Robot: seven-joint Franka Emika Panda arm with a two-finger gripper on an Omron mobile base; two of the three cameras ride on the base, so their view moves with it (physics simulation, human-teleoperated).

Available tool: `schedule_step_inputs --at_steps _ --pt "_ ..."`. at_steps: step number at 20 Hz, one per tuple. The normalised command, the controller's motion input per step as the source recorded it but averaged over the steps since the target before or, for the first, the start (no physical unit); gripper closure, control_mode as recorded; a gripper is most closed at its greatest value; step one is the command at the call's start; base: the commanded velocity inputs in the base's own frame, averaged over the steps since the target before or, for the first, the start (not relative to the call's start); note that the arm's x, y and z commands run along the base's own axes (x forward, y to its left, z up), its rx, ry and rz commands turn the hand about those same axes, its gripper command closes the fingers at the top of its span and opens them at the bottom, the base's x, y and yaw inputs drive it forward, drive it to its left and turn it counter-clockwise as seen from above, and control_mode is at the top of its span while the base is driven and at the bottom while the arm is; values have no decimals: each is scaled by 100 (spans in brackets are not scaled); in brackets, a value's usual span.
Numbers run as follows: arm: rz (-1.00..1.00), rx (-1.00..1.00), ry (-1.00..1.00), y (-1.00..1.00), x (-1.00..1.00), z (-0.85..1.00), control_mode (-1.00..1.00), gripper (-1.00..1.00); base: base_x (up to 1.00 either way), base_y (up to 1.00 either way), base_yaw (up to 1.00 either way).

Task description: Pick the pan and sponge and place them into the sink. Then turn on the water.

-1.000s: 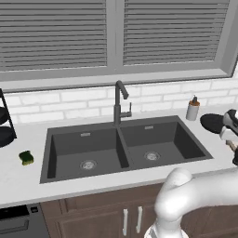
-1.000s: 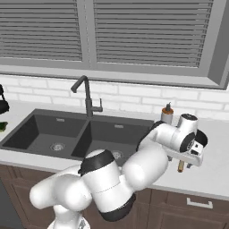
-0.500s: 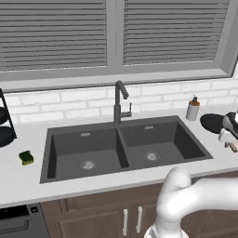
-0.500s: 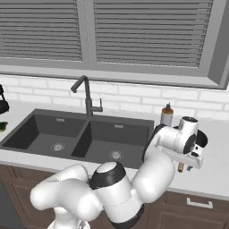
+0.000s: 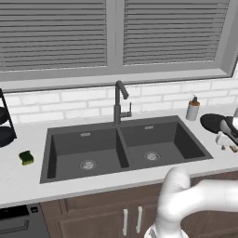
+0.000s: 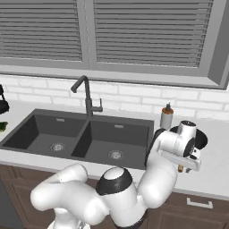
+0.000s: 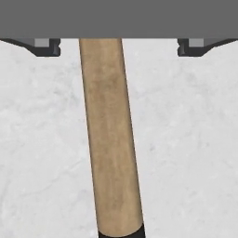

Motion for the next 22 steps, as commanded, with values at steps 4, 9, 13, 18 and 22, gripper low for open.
schedule_step_inputs --at_steps 4,9,13,18,22 --pt "0 0 0 -1 16 -19 -100 -100 0 0 0" --pt "0 0 0 -5 9 -16 -100 100 0 0 0" --pt "0 0 0 -1 1 -1 -100 100 0 0 0" --pt "0 0 0 0 0 0 -100 100 0 0 0" --pt "0 0 -4 0 0 -1 -100 100 0 0 0"
